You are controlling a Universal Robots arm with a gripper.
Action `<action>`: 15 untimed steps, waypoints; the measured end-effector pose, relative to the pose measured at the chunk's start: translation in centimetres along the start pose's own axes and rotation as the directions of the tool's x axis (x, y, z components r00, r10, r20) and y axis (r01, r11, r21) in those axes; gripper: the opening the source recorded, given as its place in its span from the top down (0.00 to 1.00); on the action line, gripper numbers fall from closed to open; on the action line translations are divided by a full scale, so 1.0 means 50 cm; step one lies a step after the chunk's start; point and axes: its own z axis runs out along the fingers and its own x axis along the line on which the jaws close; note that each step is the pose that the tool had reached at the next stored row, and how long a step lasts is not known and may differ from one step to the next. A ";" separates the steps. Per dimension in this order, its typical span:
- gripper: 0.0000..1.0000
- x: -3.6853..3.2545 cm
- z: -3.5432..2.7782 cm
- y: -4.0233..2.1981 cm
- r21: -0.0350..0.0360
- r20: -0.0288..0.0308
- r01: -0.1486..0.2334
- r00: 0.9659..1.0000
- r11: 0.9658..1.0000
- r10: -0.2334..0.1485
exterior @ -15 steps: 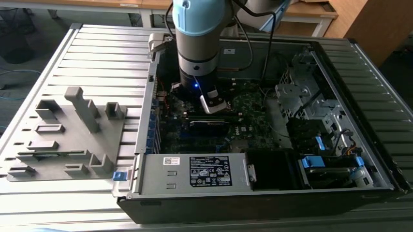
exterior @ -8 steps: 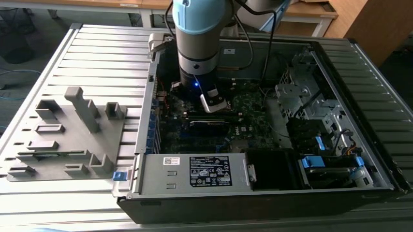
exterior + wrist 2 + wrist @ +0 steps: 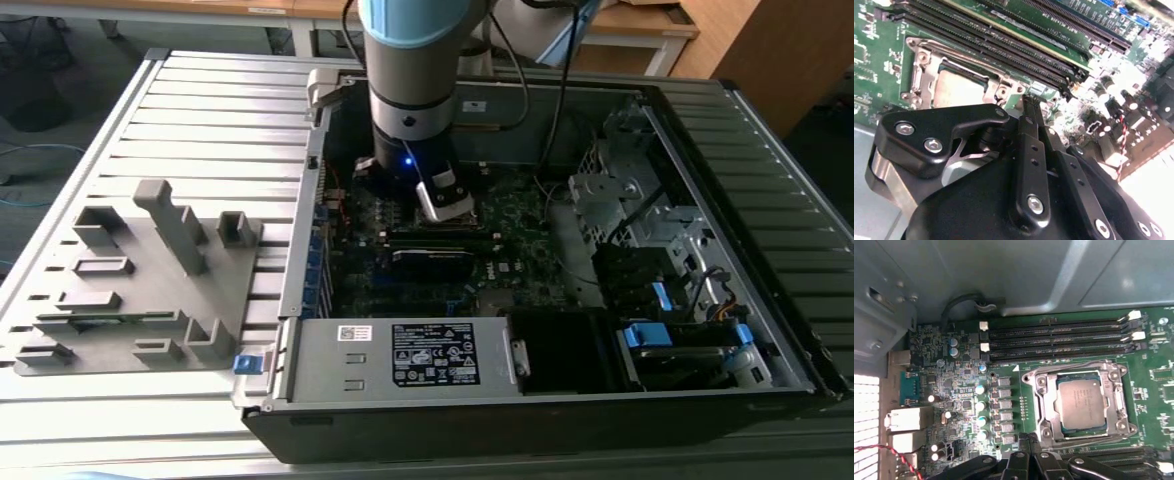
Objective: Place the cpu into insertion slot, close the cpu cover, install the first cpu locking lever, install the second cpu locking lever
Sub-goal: 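Install the second cpu locking lever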
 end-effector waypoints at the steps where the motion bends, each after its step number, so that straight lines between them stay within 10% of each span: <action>1: 0.89 0.000 -0.003 0.001 0.000 0.000 0.000 1.000 1.000 0.000; 15: 0.89 -0.006 -0.043 0.008 0.004 0.001 0.000 1.000 1.000 0.000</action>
